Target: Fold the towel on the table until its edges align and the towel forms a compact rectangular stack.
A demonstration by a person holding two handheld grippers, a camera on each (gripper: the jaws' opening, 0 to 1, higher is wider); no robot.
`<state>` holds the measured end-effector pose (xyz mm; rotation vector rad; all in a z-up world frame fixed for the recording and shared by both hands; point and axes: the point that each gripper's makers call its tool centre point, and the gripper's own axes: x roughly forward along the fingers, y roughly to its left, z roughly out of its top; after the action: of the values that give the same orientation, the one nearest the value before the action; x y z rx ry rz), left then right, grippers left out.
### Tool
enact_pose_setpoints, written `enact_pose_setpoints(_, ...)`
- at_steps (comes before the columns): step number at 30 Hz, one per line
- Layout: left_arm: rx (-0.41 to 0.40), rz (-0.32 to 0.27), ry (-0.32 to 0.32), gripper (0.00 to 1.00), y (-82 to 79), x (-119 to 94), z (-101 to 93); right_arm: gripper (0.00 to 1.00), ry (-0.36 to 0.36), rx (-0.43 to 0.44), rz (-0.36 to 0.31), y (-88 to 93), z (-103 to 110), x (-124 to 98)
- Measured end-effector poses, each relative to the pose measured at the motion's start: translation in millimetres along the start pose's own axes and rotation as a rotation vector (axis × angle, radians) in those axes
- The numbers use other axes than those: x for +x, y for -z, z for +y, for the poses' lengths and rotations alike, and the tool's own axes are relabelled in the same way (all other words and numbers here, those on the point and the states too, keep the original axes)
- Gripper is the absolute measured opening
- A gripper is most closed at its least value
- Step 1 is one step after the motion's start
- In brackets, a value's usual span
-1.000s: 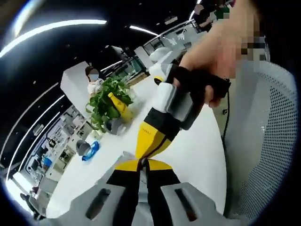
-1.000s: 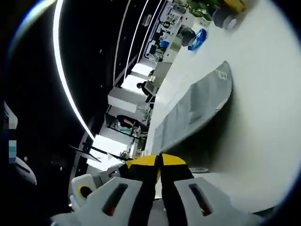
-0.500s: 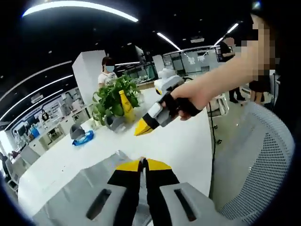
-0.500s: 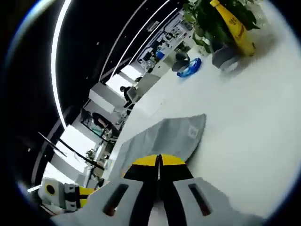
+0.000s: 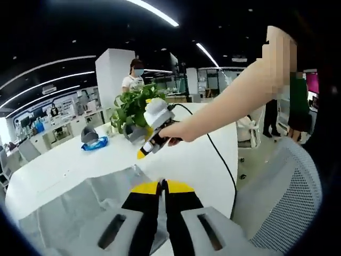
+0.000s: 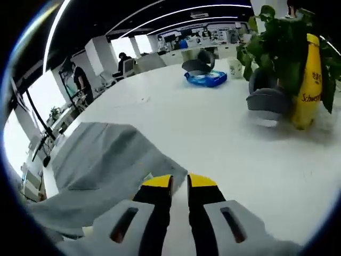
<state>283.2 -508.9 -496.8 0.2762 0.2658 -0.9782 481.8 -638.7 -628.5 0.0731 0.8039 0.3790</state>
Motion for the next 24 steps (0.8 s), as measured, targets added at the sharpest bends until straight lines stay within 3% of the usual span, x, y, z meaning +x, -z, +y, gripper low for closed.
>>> enact_pose_setpoints(2,-0.013,0.018,0.008,0.03,7.5,2.3,-2.6,0.07,0.036,-0.023,0.055,7.9,-10.7,9.6)
enact_pose_setpoints(6,-0.005,0.050,0.009,0.03,21.0,3.8,-7.6,0.09,0.009,0.061,0.035,2.6,-11.2,18.5)
enact_pose_setpoints(10,-0.075,0.036,0.014,0.03,23.9,3.7,-7.9,0.07,0.008,0.032,0.049,1.1,-9.5,24.2)
enact_pose_setpoints(17,-0.086,0.041,0.020,0.03,26.2,3.9,-8.4,0.03,-0.007,0.054,0.025,-4.4,-9.4,31.4)
enact_pose_setpoints(19,-0.086,0.044,0.031,0.03,26.3,4.6,-10.1,0.01,-0.023,0.097,0.022,-3.9,-8.7,30.2)
enact_pose_setpoints(24,-0.102,0.005,0.081,0.03,11.1,3.5,-18.9,0.00,-0.063,0.207,-0.117,-32.0,-12.5,8.9)
